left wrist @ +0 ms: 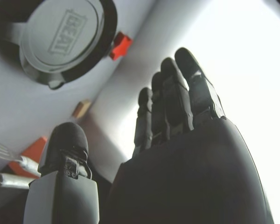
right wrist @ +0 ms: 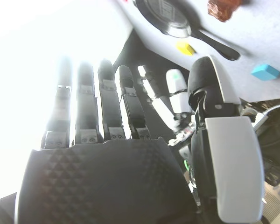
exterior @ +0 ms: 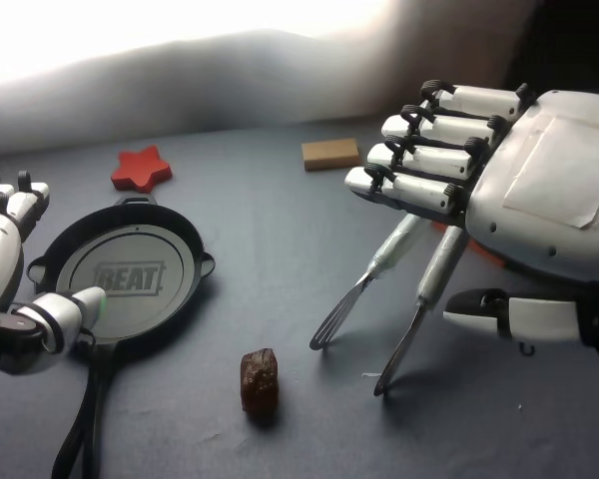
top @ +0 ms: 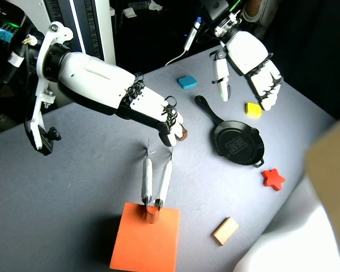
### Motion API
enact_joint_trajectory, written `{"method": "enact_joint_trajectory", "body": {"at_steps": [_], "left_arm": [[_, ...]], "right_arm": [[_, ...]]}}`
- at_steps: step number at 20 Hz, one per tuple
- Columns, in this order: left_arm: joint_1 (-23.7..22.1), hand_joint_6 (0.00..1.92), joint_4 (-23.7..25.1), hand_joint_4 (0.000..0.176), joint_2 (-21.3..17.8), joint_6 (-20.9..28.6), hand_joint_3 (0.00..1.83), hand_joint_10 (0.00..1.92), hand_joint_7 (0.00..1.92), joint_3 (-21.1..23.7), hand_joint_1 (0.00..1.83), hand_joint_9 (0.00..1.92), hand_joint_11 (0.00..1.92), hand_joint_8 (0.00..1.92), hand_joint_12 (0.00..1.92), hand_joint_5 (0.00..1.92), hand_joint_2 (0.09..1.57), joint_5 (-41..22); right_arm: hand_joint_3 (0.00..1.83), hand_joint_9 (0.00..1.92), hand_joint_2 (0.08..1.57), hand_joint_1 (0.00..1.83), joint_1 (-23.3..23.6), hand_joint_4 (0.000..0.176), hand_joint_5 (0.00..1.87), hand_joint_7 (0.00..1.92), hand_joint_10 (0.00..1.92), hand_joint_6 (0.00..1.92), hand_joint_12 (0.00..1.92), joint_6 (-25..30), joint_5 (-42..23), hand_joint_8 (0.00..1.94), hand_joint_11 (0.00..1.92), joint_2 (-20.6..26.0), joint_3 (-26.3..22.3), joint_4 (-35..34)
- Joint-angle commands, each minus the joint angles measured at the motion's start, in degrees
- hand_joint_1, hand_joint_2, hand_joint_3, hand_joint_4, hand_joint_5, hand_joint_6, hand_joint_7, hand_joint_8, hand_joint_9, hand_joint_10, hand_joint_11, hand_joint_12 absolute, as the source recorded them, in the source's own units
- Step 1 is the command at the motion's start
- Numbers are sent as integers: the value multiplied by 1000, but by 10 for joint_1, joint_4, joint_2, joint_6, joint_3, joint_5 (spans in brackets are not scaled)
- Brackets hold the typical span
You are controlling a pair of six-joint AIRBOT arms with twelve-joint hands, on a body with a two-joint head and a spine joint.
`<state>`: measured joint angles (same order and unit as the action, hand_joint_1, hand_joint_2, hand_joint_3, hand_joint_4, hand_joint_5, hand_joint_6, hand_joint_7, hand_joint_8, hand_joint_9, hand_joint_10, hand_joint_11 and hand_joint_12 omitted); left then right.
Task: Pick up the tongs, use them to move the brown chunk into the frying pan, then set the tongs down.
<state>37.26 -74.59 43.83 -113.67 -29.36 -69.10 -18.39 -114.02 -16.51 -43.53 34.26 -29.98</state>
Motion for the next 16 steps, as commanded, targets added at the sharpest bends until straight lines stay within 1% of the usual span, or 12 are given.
{"method": "enact_joint_trajectory", "body": {"at_steps": [1,3,5,7,8,9,10,11,12,14,15,16], "left_arm": [[2,7,43,31,-1,4,2,0,146,1,281,188,0,1,604,131,1280,-46],[6,0,43,26,1,4,1,0,123,2,287,153,0,0,534,120,1277,-46],[5,5,43,30,7,3,9,9,162,-1,117,192,0,7,582,143,1309,-46],[-2,1,43,44,17,1,6,1,145,-4,129,180,0,0,596,140,1312,-54],[-4,0,43,37,21,-1,4,0,113,-4,147,137,0,2,538,106,1314,-59],[-9,2,43,26,26,-2,0,6,141,-5,242,146,0,13,512,105,1303,-60],[-14,3,43,25,28,-5,0,5,143,-5,278,147,0,11,507,109,1293,-60],[-19,4,43,29,30,-10,0,5,140,-4,218,148,0,7,508,113,1295,-60],[-22,3,42,29,31,-12,0,5,138,-3,202,149,0,5,510,111,1293,-60],[-25,6,41,24,31,-13,0,1,137,-2,206,145,0,2,502,126,1290,-62],[-25,7,41,16,31,-13,0,1,124,-2,210,133,0,1,466,138,1289,-63],[-25,5,41,17,31,-13,0,4,132,-1,140,141,0,4,478,136,1288,-71]], "right_arm": [[0,63,1127,661,4,0,65,127,111,37,349,-11,-60,3,0,1,-2,11],[0,9,1051,822,6,0,6,50,74,8,74,-74,-53,0,0,-8,2,-41],[0,0,947,901,22,0,0,4,7,0,12,-200,-34,0,0,-33,22,-181],[0,0,901,925,39,0,0,0,0,0,0,-373,-38,0,0,-62,43,-349],[0,0,906,942,45,0,0,0,0,0,0,-422,-40,0,0,-71,50,-387],[0,0,901,942,53,0,0,0,0,0,0,-474,-38,0,0,-84,60,-428],[0,0,899,965,61,0,0,0,0,0,0,-518,-38,0,0,-96,70,-469],[0,0,888,998,76,0,0,0,0,0,0,-585,-40,0,0,-112,83,-540],[0,0,875,1035,80,0,0,0,0,0,0,-585,-40,0,0,-118,90,-545],[0,0,882,996,97,0,0,0,0,0,0,-586,-16,0,0,-133,105,-544],[0,0,878,998,97,0,0,0,0,0,0,-586,-15,0,0,-133,105,-543],[0,0,873,1022,100,0,0,0,0,0,0,-586,-12,0,0,-139,110,-537]]}}
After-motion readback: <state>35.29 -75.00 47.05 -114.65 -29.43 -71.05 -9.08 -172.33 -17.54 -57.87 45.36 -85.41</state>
